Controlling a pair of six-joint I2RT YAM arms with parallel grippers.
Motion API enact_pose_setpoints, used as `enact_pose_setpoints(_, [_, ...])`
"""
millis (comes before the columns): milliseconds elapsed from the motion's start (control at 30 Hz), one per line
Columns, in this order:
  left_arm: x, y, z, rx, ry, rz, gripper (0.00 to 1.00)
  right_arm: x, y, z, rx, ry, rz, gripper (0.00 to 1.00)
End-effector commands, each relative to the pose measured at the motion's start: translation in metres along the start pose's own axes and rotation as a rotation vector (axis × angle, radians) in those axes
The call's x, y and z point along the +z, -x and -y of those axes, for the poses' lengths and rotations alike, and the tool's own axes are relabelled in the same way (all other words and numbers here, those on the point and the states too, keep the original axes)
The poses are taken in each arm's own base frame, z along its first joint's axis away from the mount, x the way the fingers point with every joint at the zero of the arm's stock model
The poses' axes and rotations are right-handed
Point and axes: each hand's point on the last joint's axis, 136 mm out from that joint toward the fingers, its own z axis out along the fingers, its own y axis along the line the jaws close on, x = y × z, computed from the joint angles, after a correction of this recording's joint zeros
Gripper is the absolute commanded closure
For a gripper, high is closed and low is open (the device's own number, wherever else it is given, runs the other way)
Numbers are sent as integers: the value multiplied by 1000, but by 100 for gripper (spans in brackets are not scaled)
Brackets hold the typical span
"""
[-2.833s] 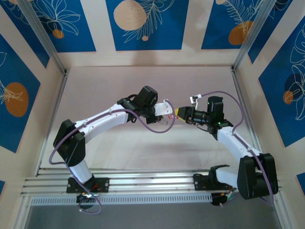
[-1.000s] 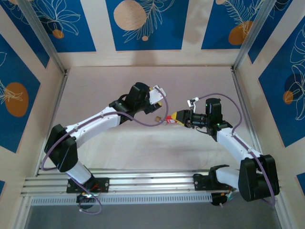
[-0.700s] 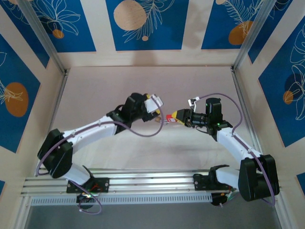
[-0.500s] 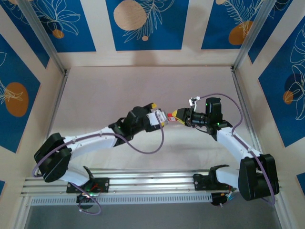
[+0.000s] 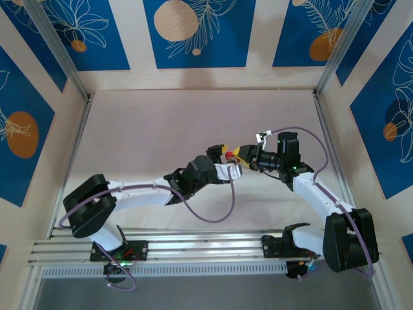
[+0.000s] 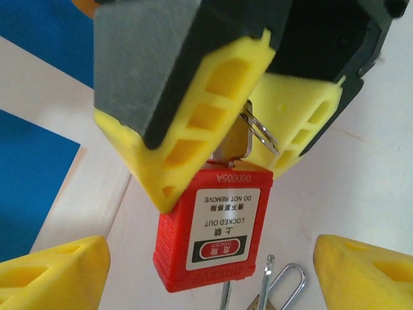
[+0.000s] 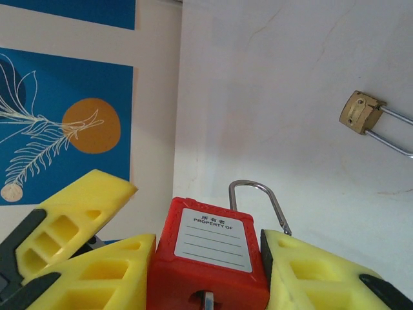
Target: Unlock with the key
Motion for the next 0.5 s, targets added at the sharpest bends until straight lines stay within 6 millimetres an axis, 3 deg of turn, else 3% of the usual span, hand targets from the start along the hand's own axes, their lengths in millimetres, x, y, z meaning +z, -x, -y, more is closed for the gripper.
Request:
enact_pose_setpoints(0, [6,15,-18,26,74,22,18,-1,0,-11,-22,27,2,74])
enact_pose_setpoints(233, [18,13,-20,52,115,10,21,1,-4,-14,-26,36,-12,74])
enact_pose_setpoints(467, [24,9,-21,71,144,-7,30,-1,-5,-15,-19,39,-10,74])
